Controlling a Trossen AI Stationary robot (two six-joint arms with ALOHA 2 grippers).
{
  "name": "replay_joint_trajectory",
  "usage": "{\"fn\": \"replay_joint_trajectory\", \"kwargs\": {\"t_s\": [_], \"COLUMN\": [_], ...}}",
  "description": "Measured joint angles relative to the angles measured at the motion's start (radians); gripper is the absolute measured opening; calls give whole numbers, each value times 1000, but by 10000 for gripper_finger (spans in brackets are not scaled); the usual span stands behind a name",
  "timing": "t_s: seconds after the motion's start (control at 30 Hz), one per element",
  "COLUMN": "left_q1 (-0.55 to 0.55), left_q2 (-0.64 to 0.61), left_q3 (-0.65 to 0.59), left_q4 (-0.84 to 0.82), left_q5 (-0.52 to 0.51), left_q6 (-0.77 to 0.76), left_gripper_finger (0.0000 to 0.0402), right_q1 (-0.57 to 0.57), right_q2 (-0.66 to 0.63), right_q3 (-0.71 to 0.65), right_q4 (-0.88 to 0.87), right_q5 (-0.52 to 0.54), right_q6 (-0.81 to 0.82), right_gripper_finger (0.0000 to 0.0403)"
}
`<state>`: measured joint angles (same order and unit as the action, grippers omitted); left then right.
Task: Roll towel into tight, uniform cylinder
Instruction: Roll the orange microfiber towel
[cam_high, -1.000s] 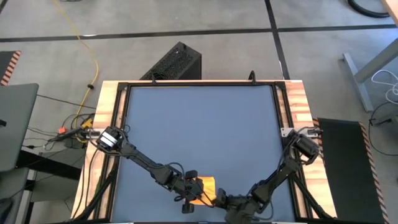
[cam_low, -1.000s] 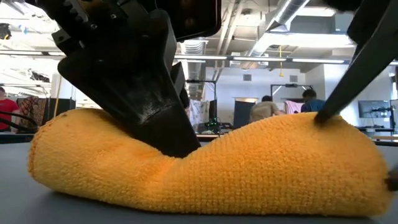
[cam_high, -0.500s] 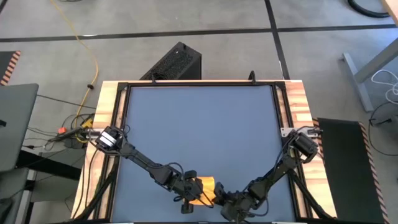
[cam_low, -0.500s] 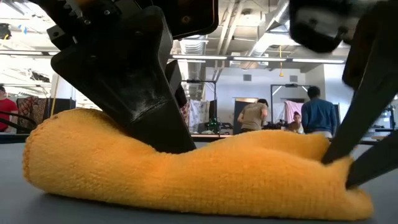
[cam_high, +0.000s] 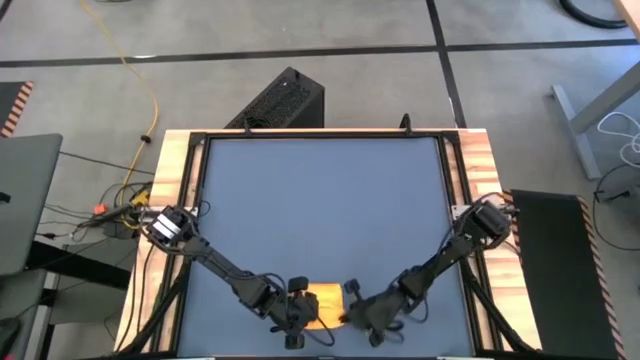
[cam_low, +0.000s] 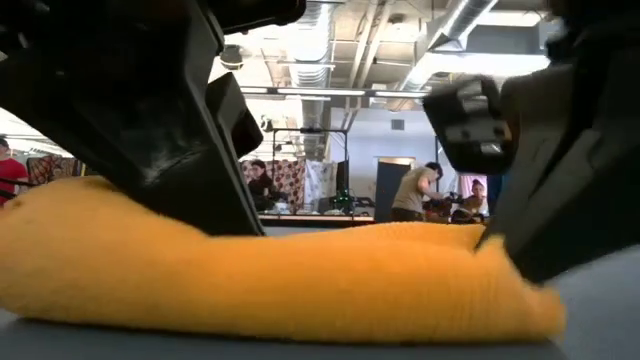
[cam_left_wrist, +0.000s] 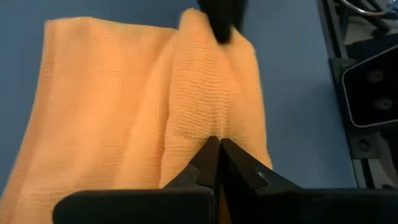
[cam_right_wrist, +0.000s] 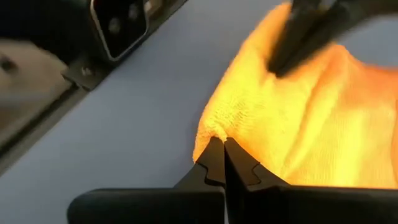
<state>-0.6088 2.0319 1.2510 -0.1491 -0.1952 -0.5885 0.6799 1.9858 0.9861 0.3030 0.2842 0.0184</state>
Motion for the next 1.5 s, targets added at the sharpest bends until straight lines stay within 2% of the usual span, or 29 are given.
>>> {"fn": "replay_joint_trajectory", "kwargs": {"t_s": [0.13, 0.27, 0.53, 0.8, 1.17, 1.33, 1.5], "left_q1": [-10, -8, -8, -27, -27, -27, -27], "left_q2": [0, 0, 1, 12, 13, 13, 1], "left_q3": [0, 1, 2, 2, 2, 1, -1], "left_q4": [-14, -25, -40, -35, -44, -44, -56], "left_q5": [-29, -45, -34, -18, 7, 11, -3], "left_q6": [-19, -27, -35, -62, -53, -48, -28], "left_gripper_finger": [0, 0, 0, 0, 0, 0, 0], "right_q1": [-46, -76, -120, -228, -311, -323, -325], "right_q2": [-91, -137, -130, -100, -70, -70, -69], "right_q3": [-156, -247, -270, -267, -261, -226, -148], "right_q4": [181, 271, 343, 410, 395, 282, 89], "right_q5": [-73, -105, -154, -276, -297, -279, -226], "right_q6": [147, 287, 426, 582, 794, 800, 771], "right_gripper_finger": [9, 10, 13, 15, 15, 14, 14]}}
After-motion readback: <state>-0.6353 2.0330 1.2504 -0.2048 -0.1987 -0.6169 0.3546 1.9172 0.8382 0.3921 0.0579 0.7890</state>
